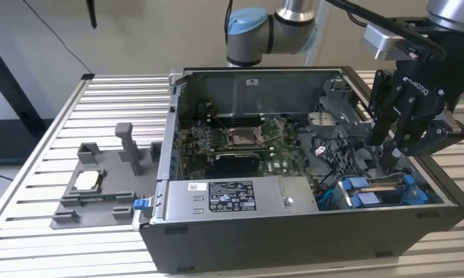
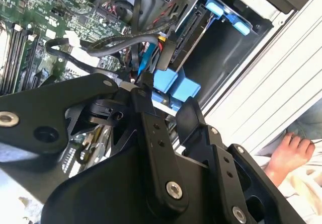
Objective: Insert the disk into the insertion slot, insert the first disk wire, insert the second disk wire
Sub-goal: 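Insert the disk into the insertion slot, then insert the first disk wire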
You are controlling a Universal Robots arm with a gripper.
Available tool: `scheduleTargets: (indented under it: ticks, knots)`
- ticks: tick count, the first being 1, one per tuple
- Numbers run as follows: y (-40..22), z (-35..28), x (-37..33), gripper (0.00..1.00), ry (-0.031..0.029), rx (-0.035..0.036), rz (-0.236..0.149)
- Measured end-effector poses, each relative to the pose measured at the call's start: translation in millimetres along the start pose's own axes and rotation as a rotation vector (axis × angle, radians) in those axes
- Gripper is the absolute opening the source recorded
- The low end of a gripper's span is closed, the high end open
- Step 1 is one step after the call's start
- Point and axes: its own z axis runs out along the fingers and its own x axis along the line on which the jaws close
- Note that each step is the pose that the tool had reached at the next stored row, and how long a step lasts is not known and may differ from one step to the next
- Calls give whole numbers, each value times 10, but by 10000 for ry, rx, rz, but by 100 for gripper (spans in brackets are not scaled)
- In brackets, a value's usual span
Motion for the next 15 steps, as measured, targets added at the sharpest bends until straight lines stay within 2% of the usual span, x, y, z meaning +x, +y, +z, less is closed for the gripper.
scheduleTargets:
  ticks: [11, 15]
  knots:
    - [2, -52, 1, 47, 0, 0, 1]
    - [2, -52, 0, 47, 0, -1, 1]
